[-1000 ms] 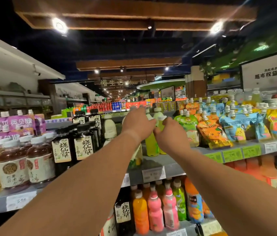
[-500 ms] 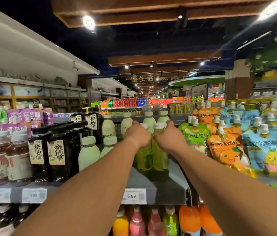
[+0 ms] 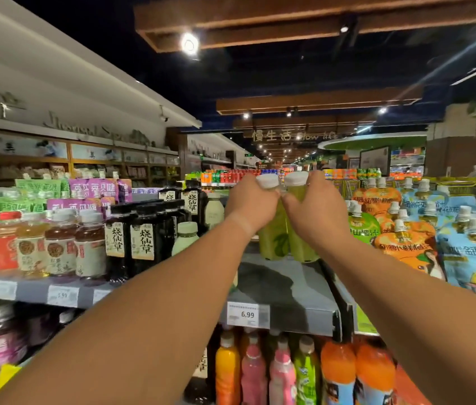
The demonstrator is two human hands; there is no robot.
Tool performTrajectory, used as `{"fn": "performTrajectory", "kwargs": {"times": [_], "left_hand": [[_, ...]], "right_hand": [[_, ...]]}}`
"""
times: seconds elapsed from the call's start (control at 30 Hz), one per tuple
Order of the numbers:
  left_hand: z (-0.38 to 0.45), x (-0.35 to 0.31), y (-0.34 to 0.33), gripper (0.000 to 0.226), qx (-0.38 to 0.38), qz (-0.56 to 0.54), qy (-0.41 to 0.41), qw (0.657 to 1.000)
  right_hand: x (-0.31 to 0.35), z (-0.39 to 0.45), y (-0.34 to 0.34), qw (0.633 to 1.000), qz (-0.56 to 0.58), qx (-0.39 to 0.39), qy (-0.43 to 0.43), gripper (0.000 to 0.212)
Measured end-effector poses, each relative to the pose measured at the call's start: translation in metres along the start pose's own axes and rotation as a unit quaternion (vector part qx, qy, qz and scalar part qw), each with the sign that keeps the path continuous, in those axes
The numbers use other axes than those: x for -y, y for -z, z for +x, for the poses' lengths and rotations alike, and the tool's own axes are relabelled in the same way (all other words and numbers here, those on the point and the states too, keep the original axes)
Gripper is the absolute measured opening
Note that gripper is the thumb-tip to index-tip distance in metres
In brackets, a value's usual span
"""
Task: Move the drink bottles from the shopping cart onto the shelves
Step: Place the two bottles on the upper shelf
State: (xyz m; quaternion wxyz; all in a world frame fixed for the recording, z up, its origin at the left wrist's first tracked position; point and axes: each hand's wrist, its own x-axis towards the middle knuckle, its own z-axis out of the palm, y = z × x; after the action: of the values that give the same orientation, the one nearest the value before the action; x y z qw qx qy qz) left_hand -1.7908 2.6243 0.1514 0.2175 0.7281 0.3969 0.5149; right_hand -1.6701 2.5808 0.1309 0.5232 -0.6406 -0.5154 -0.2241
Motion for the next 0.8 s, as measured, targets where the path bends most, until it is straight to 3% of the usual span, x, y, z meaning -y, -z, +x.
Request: {"fn": "performTrajectory", "kwargs": {"times": [0.13,0.27,0.5,0.67,0.8], "left_hand": [[-0.022,-0.02,0.058,0.016,-0.046,0.002,-0.05,0.998],[-0.06,-0.005,0.134,0.03,-0.092,0.004,-0.058,0.994],[-0.139,0.081,0.301,0.017,-0.181,0.064,0.003,0.981],[-0.189,0.138,0.423,0.028,-0.26,0.185,0.059,0.946],[-0.235,0.184,0.52,0.033,-0.293,0.269,0.111,0.911]], "right_hand": [[0.062,-0.012,0.027,0.998,0.02,-0.044,0.027,0.032],[0.138,-0.052,0.028,0.996,0.087,-0.025,0.021,0.031],[0.289,-0.16,-0.034,0.976,0.2,0.078,0.023,0.031],[0.398,-0.228,-0.086,0.95,0.257,0.167,0.053,0.04],[0.487,-0.286,-0.126,0.91,0.326,0.249,0.062,0.033]]}}
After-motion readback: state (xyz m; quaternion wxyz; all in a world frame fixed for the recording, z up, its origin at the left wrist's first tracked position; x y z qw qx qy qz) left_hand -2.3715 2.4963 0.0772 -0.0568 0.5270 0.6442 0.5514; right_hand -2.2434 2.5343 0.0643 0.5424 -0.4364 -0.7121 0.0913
